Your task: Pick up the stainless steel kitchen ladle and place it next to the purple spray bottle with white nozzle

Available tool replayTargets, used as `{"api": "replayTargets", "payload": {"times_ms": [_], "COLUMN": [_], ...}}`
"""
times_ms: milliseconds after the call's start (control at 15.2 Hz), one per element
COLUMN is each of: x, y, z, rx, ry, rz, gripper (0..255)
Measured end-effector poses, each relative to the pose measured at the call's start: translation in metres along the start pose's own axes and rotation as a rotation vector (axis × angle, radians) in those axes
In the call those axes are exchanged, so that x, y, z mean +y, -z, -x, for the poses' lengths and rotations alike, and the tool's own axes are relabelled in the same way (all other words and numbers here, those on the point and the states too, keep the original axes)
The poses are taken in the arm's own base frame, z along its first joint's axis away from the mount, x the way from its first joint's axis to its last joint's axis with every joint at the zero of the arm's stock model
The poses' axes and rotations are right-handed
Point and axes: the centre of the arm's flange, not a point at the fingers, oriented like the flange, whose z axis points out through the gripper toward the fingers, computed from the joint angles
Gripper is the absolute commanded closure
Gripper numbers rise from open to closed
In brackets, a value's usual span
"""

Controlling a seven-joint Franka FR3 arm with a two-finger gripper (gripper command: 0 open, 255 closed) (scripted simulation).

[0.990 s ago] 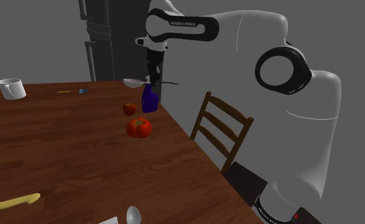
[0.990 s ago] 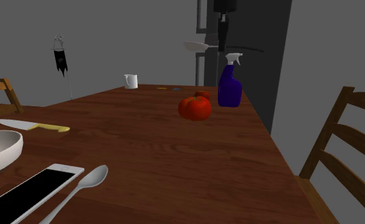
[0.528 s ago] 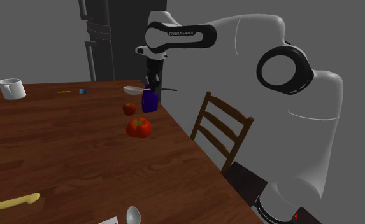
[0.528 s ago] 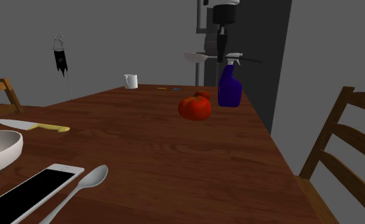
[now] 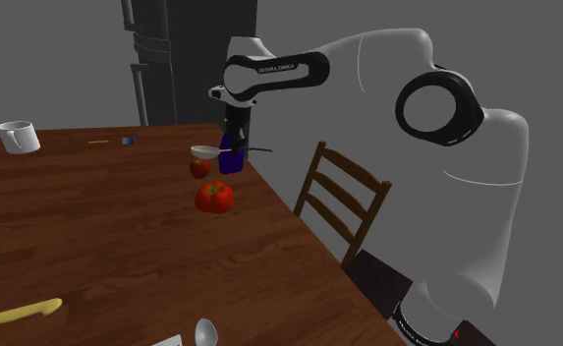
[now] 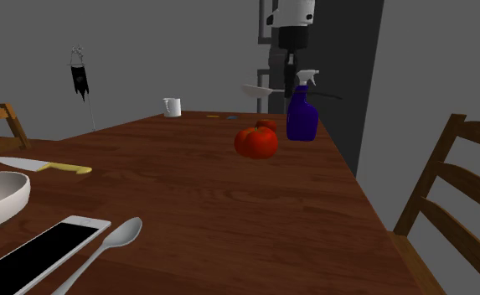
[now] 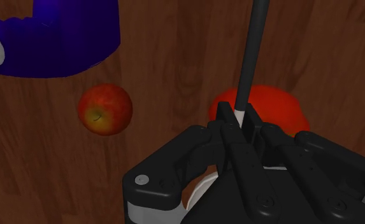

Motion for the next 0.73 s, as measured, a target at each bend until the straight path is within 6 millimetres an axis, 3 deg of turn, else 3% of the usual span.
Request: {"api": "replayTargets", "payload": {"times_ms": [726], "x": [-0.006], "y": [-0.057], "z": [0.001], "rx": [0.000], "ry": [0.000], "rz": [0.000], "gripper": [255]}}
